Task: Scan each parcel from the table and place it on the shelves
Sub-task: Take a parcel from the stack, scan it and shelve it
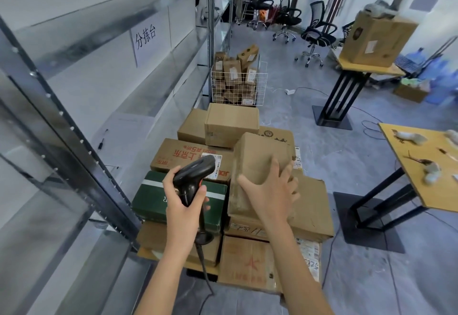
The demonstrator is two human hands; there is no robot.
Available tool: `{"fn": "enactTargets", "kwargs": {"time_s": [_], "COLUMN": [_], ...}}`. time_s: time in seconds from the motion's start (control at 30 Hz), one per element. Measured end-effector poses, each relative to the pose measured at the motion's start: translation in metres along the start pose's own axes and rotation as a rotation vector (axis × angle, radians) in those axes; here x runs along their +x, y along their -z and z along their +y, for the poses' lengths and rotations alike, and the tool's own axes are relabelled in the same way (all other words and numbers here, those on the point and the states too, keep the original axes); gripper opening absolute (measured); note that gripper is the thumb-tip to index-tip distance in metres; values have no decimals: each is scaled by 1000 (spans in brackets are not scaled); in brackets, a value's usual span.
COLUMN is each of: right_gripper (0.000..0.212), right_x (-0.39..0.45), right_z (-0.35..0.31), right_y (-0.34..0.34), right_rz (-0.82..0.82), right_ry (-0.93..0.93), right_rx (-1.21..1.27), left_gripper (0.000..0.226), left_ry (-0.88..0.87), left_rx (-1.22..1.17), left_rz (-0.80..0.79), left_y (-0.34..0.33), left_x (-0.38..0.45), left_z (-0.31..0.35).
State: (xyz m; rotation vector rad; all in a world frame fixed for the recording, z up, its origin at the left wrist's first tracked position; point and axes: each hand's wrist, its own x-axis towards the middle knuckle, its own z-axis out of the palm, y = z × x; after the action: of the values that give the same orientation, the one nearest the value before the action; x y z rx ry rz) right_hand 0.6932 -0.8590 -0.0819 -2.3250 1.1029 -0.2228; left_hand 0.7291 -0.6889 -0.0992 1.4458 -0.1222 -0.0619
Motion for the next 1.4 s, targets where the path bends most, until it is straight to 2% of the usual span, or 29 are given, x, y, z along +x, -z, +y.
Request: {"fn": "enactTargets", "kwargs": {"time_s": [0.13,0.3,0.4,0.5,0.57,0.63,0.73,0.83,0.97,1.13,1.23,1.33,1.4], "right_gripper": [115,106,99,77,74,89,127,134,123,95,78,67,75], "right_x": [-32,-55,-60,-59,-59,-60,-65,-67,-69,-69,-69,-73,-72], "right_z": [-1,-17,-21,-24,-29,-38,-50,-57,-54,-41,-38,-42,-42], "right_y": [18,19,15,15,17,21,25,21,13,13,12,10,9], "right_rz": [-85,-187,-290,-316,-248,-209,-203,-170,-122,-91,-112,-159,-171], "right_ry": [-14,44,75,191,246,272,251,234,234,238,269,340,390], "right_rx": [328,603,782,631,479,374,215,118,162,462,591,560,479], "left_gripper": [58,50,54,62,67,65,61,59,56,53,51,50,49], "left_ry": [137,340,337,252,199,152,122,137,195,169,226,229,209], "left_rx": [-171,-284,-278,-207,-178,-168,-176,-195,-287,-266,-276,-270,-267], "left_rz": [31,13,5,19,13,-5,-9,-12,50,185,171,113,108], "left_y": [6,12,15,22,25,25,23,22,26,41,49,49,49], "left_x": [3,2,3,6,7,6,4,2,2,9,10,8,9], "left_z": [1,10,16,22,25,28,29,25,17,8,5,6,9]}}
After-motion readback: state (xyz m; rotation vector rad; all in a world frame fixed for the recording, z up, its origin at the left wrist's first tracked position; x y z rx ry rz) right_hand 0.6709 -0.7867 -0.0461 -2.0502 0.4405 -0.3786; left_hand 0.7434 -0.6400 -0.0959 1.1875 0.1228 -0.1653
